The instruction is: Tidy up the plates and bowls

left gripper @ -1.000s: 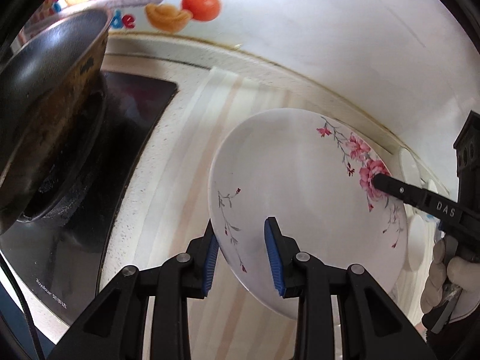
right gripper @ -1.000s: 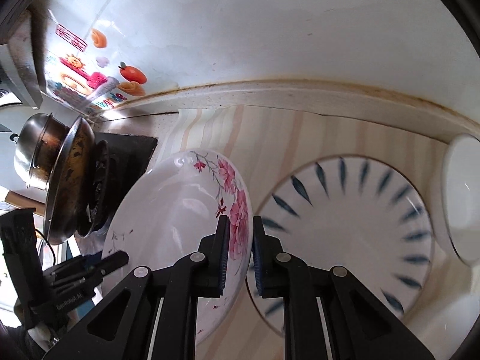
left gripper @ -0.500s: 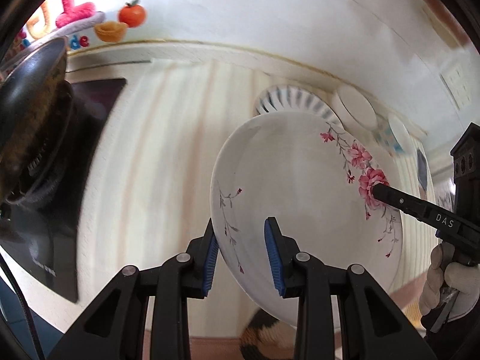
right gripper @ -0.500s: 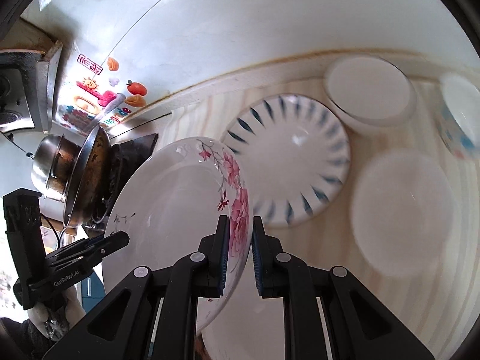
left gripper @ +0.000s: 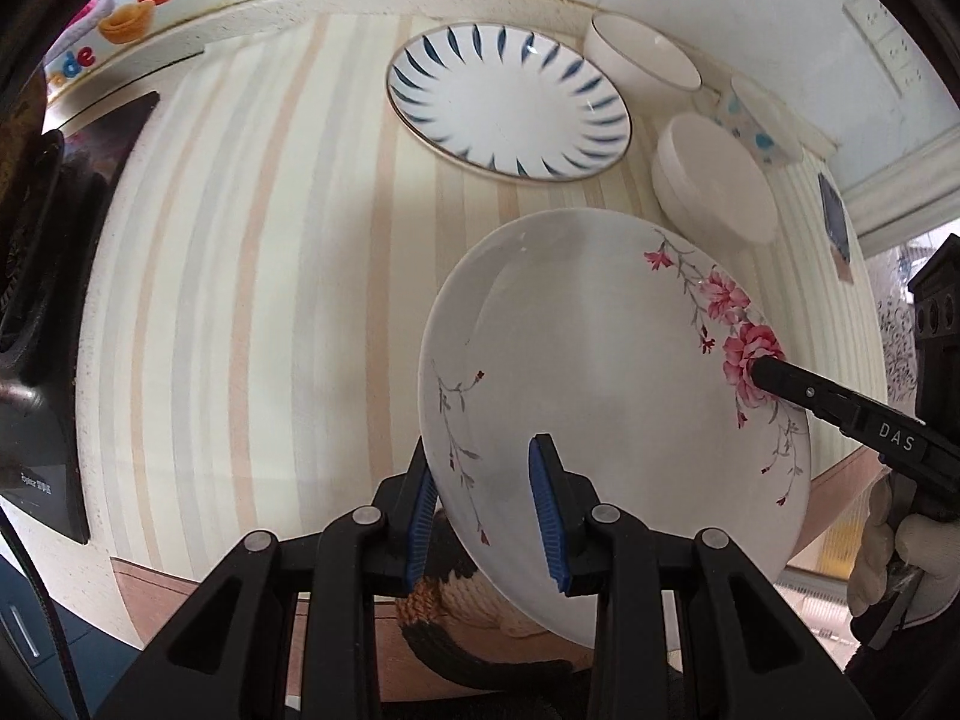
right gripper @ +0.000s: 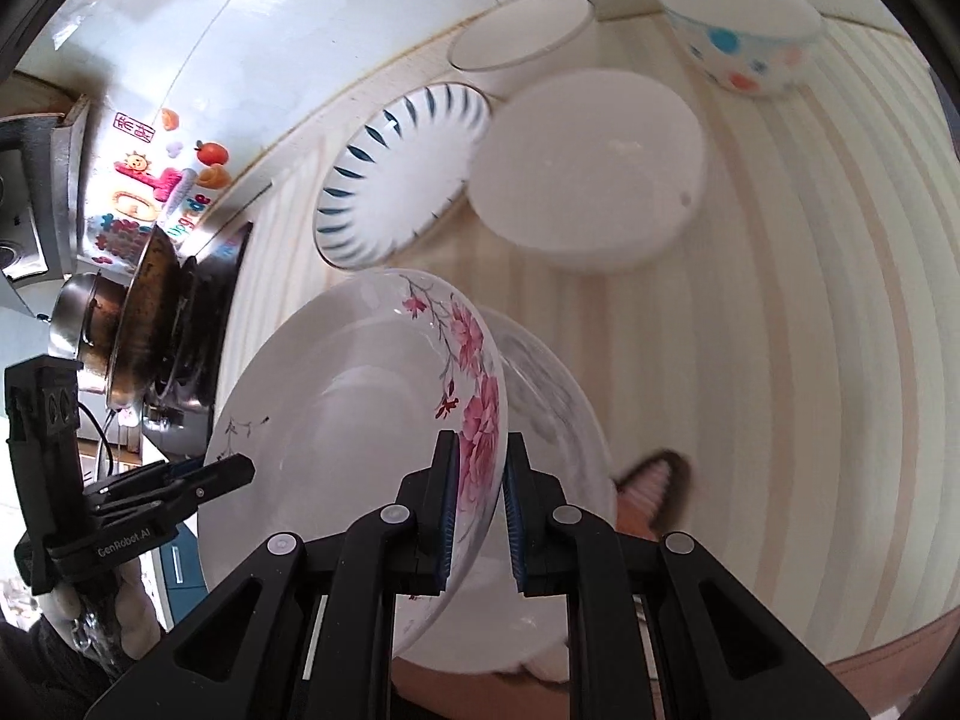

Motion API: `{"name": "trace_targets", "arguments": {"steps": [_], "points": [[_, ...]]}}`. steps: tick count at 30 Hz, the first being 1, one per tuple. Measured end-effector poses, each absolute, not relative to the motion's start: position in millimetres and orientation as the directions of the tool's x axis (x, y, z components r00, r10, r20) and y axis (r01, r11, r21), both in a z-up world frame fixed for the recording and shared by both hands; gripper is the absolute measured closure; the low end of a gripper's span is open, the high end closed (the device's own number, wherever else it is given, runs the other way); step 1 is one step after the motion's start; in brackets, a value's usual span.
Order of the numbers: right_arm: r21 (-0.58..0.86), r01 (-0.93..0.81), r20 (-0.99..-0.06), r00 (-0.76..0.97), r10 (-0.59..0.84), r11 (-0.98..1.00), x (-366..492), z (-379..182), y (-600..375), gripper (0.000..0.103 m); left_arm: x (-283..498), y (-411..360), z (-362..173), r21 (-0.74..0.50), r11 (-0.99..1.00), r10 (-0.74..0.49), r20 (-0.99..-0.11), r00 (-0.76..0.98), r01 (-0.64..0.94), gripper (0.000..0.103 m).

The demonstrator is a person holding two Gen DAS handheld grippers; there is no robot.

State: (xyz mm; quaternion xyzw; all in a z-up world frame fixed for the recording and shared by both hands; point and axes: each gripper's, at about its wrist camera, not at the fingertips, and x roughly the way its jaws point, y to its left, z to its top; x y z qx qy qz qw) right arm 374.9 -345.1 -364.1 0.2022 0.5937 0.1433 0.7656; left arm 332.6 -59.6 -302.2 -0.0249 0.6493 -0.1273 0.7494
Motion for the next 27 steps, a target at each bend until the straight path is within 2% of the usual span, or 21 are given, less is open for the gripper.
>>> {"name": "trace_targets", "arguments": {"steps": [27], "points": [[0.485, 0.056, -0.865, 0.179, 0.469, 0.873, 374.4, -397.4, -354.8, 0.087, 331.7, -88.0, -342.4, -0.104, 0.97, -0.119, -0.991, 0.055, 0.22, 0.075]]}}
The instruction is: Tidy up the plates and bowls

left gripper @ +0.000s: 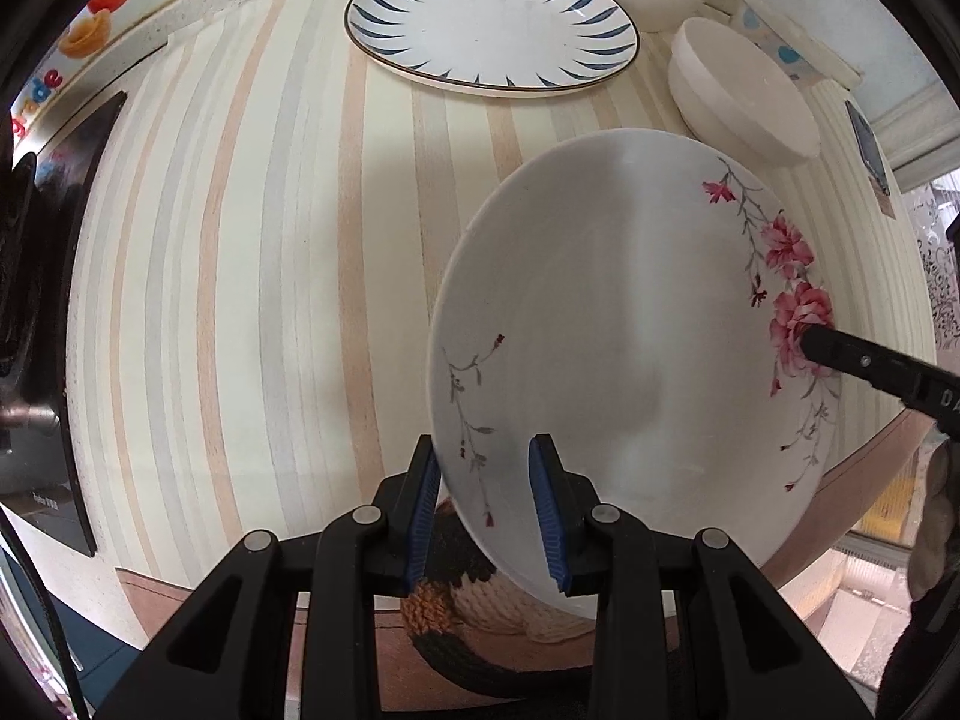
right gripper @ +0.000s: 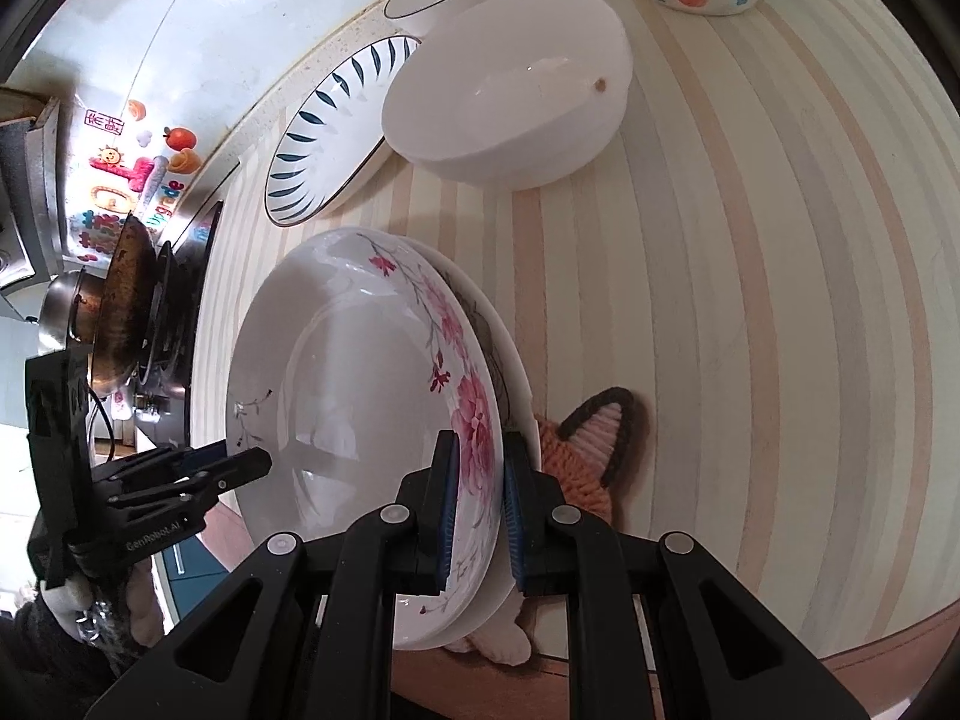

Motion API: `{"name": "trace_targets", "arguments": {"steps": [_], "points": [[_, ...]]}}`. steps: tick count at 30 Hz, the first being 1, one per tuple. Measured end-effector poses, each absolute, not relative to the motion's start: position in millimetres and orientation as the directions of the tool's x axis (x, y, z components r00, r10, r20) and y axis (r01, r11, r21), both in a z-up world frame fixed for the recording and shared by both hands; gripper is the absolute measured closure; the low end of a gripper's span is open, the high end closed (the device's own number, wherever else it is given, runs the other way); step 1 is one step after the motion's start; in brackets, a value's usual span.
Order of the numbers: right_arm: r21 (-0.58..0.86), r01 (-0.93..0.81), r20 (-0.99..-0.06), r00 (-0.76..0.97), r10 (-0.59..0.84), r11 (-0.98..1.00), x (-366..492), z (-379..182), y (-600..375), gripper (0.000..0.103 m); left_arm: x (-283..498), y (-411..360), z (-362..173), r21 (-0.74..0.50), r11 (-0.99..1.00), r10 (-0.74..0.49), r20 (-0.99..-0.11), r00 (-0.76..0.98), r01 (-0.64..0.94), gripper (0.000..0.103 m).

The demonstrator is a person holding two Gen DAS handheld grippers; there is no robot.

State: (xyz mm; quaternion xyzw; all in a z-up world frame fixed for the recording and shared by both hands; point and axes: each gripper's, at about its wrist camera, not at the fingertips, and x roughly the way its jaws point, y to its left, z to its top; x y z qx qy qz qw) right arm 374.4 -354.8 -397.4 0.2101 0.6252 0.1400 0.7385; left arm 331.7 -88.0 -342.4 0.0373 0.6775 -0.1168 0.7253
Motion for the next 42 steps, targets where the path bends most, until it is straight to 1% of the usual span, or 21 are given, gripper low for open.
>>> {"name": "trace_targets", "arguments": {"steps": [2, 7, 11, 14, 15, 19, 22, 26, 29, 35, 37, 42], "points": [[0.49, 0.061, -0.864, 0.168, 0.475, 0.87, 375.9, -395.7, -356.4, 0.085, 333.0, -86.1, -342.8, -0.113, 0.971, -0.126, -0.991, 0.047, 0.212, 0.075], [0.491, 0.071, -0.869, 0.118, 0.481, 0.868, 377.3, -392.0, -360.0, 0.085, 339.5, -76.9, -333.6, -0.107, 0.977, -0.121, -0.991, 0.066, 0.185, 0.075], [0.486, 0.085, -0.873, 0.078, 0.48, 0.87, 375.9, -391.3, -359.7, 0.085, 350.5, -71.8, -312.9, -0.094, 0.98, -0.115, -0.987, 0.115, 0.175, 0.075], [0.472, 0.089, -0.882, 0.059, 0.468, 0.877, 377.5, -388.5, -361.8, 0.085, 361.3, -68.8, -295.3, -0.109, 0.98, -0.133, -0.981, 0.142, 0.164, 0.075], [0.46, 0.095, -0.888, 0.054, 0.457, 0.883, 378.2, -387.6, -364.1, 0.083, 366.2, -67.3, -289.1, -0.119, 0.98, -0.143, -0.978, 0.152, 0.158, 0.075], [0.474, 0.135, -0.88, 0.076, 0.468, 0.87, 385.5, -372.3, -376.4, 0.083, 389.7, -62.7, -270.3, -0.142, 0.978, -0.168, -0.97, 0.176, 0.15, 0.075], [0.485, 0.138, -0.873, 0.129, 0.47, 0.864, 405.1, -346.8, -374.1, 0.083, 419.2, -59.8, -265.9, -0.157, 0.978, -0.181, -0.967, 0.18, 0.139, 0.075], [0.521, 0.091, -0.844, 0.203, 0.496, 0.849, 451.8, -314.1, -350.2, 0.082, 471.6, -49.0, -274.3, -0.171, 0.98, -0.185, -0.97, 0.158, 0.101, 0.075], [0.469, 0.063, -0.864, 0.237, 0.443, 0.881, 497.3, -305.1, -331.0, 0.081, 508.9, -41.8, -286.2, -0.179, 0.982, -0.187, -0.973, 0.133, 0.065, 0.075], [0.376, 0.079, -0.916, 0.185, 0.357, 0.923, 581.4, -332.1, -307.0, 0.081, 555.1, -40.2, -320.3, -0.16, 0.986, -0.164, -0.982, 0.091, 0.048, 0.075], [0.336, 0.081, -0.935, 0.153, 0.321, 0.938, 599.7, -346.2, -302.3, 0.081, 566.0, -42.6, -333.7, -0.159, 0.986, -0.163, -0.984, 0.067, 0.052, 0.075], [0.296, 0.066, -0.954, 0.076, 0.291, 0.953, 620.0, -374.5, -297.1, 0.081, 577.9, -49.2, -358.6, -0.164, 0.984, -0.166, -0.986, 0.019, 0.073, 0.075]]}}
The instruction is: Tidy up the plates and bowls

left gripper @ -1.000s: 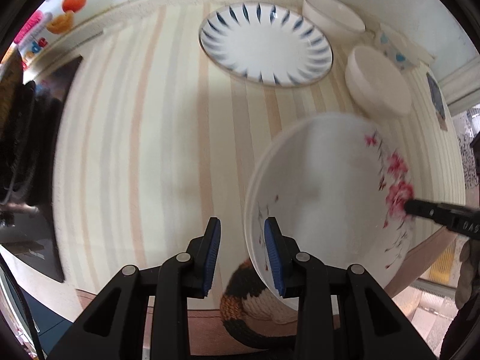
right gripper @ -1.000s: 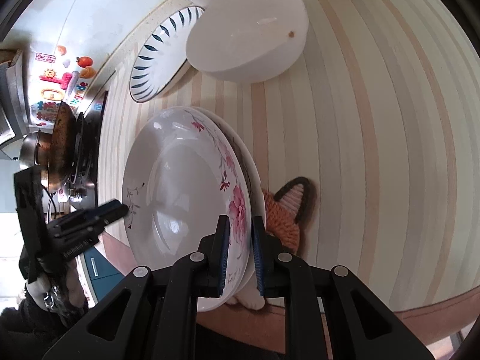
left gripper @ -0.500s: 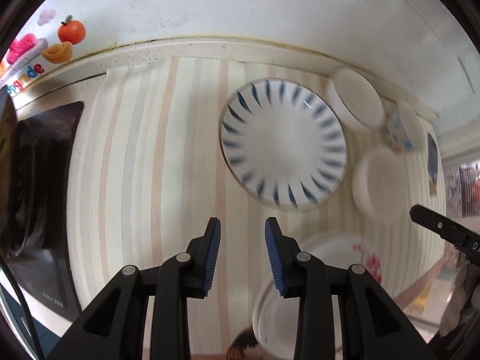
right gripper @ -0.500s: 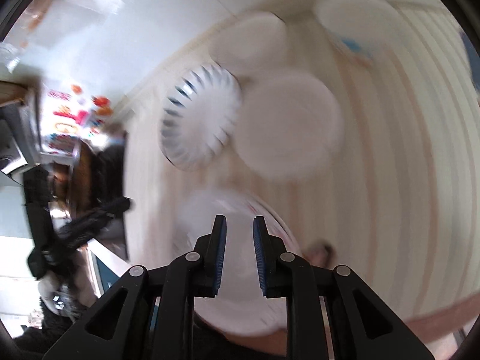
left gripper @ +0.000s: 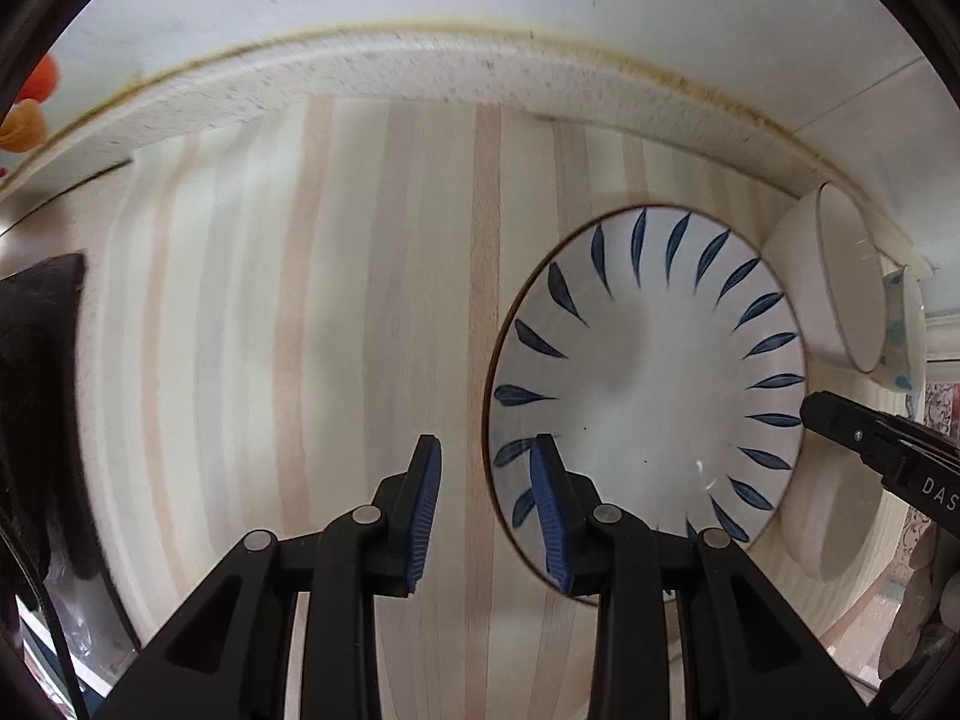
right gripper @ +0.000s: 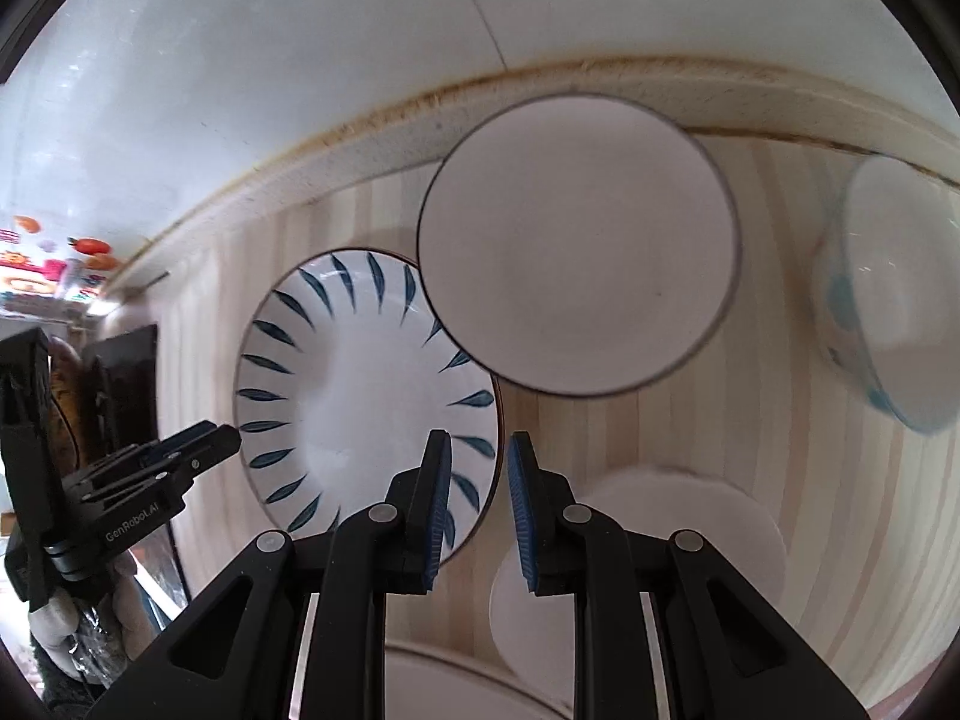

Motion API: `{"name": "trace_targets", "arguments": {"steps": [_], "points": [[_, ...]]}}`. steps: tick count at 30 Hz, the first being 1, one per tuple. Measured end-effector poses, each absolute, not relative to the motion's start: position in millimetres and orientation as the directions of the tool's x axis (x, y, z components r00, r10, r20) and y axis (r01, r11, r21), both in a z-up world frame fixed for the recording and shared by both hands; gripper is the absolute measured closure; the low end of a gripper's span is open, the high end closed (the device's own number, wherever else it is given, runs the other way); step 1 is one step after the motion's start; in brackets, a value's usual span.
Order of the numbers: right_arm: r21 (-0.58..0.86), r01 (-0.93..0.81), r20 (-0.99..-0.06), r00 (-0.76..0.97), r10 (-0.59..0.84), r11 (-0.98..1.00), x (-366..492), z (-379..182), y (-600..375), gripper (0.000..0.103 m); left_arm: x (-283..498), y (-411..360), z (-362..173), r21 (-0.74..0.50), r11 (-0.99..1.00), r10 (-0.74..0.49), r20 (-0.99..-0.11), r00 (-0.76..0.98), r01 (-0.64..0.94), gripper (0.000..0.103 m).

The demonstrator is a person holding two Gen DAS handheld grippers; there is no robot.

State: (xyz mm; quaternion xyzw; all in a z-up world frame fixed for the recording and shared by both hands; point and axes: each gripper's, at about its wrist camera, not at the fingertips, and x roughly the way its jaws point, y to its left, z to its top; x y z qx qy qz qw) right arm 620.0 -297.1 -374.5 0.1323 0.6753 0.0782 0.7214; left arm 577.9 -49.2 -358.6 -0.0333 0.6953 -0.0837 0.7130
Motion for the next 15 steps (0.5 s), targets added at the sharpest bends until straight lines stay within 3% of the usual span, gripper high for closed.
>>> {"name": "trace_targets", "arguments": {"steps": [3, 5, 11, 15], "points": [[0.262, 0.057, -0.965, 0.045, 0.259, 0.963, 626.8, -388.0, -293.0, 0.082, 579.1, -51.3, -369.7, -0.205, 0.976, -0.205, -0.979, 0.0, 0.076, 0.075], [0.246, 0.046, -0.969, 0.049, 0.244, 0.968, 630.3, -391.4, -288.8, 0.082, 579.3, -51.6, -369.8, -0.234, 0.969, -0.236, -0.972, 0.016, 0.079, 0.081], [0.17, -0.024, -0.983, 0.06, 0.172, 0.985, 631.4, -397.6, -268.5, 0.09, 574.7, -46.2, -364.7, -0.218, 0.973, -0.222, -0.974, 0.04, 0.079, 0.083], [0.197, -0.023, -0.978, 0.059, 0.198, 0.98, 627.3, -399.8, -270.1, 0.094, 568.9, -40.5, -350.9, -0.21, 0.974, -0.214, -0.975, 0.057, 0.08, 0.083]]}}
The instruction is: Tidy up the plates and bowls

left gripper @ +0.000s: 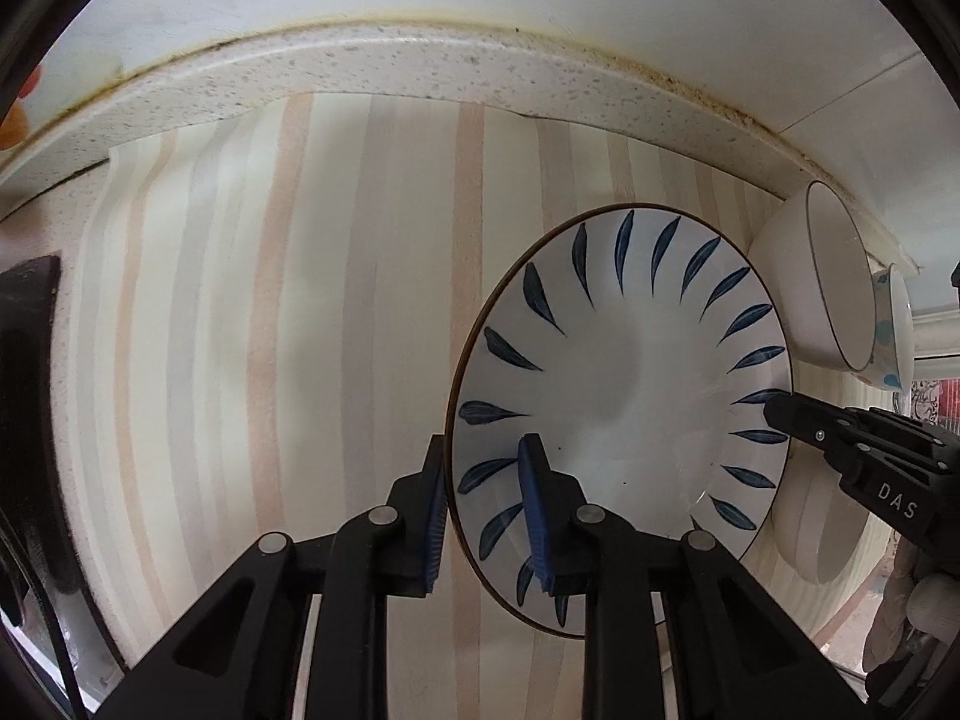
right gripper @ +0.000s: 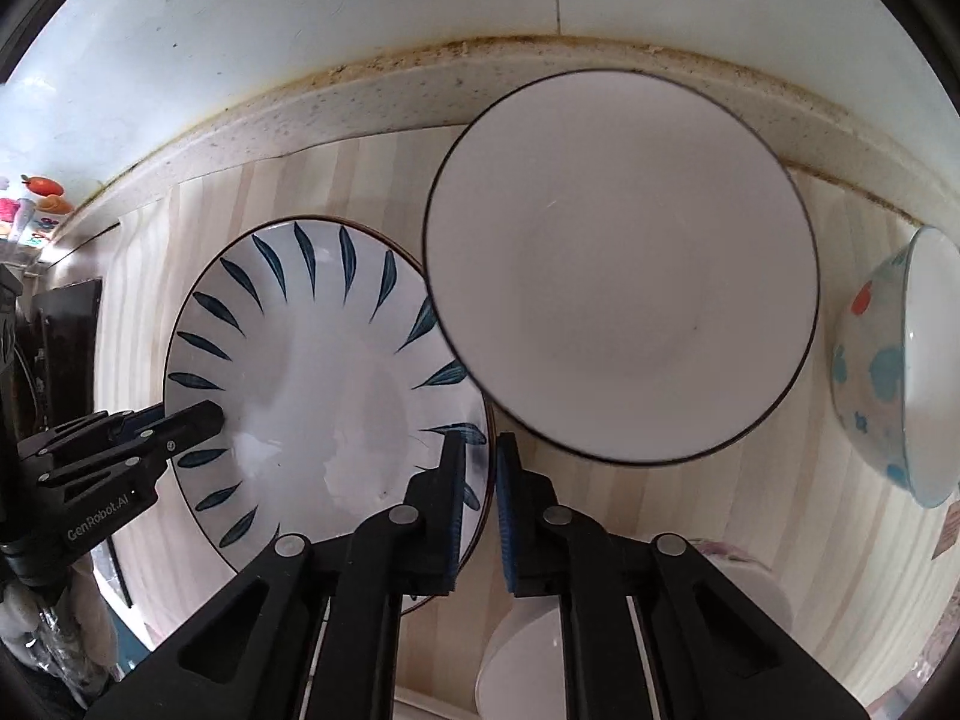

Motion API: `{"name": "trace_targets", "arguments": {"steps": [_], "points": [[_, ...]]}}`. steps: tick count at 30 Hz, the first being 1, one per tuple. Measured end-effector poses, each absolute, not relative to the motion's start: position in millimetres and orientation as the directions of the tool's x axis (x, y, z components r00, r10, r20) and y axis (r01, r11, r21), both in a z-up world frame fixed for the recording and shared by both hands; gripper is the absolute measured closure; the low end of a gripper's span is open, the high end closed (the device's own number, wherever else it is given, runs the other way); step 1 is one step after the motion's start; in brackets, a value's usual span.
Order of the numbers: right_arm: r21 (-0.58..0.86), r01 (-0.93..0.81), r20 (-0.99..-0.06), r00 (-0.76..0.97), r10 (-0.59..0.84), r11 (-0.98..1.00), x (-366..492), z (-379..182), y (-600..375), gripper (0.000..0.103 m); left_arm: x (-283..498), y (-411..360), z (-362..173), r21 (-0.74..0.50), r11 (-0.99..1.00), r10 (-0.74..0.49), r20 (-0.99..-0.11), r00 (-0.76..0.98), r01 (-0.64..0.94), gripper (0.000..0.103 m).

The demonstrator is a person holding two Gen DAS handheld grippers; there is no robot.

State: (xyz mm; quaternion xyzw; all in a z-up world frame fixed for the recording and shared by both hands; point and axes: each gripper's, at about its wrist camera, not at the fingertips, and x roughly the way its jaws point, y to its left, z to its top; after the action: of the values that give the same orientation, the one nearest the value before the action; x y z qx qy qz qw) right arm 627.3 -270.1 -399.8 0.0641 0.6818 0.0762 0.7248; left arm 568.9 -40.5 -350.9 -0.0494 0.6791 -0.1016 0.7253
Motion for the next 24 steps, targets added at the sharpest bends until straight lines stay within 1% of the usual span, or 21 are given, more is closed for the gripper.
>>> {"name": "trace_targets", "arguments": {"steps": [5, 13, 21, 24], "points": [[0.213, -0.043, -0.974, 0.068, 0.216, 0.976, 617.3, -391.4, -263.9, 0.094, 558.0, -33.2, -326.4, -0.198, 0.977, -0.205, -0.975, 0.09, 0.081, 0.083], [0.254, -0.079, -0.961, 0.091, 0.261, 0.964, 589.7, -351.4, -267.1, 0.094, 516.5, -22.0, -278.2, -0.2, 0.974, -0.213, -0.969, 0.128, 0.103, 0.083], [0.269, -0.111, -0.953, 0.11, 0.281, 0.957, 536.2, -317.8, -281.9, 0.094, 454.4, -40.6, -252.7, -0.212, 0.967, -0.233, -0.959, 0.16, 0.138, 0.083], [0.275, -0.116, -0.952, 0.104, 0.287, 0.954, 507.9, -315.6, -287.1, 0.094, 432.0, -47.1, -253.6, -0.214, 0.965, -0.237, -0.958, 0.158, 0.153, 0.083]]}}
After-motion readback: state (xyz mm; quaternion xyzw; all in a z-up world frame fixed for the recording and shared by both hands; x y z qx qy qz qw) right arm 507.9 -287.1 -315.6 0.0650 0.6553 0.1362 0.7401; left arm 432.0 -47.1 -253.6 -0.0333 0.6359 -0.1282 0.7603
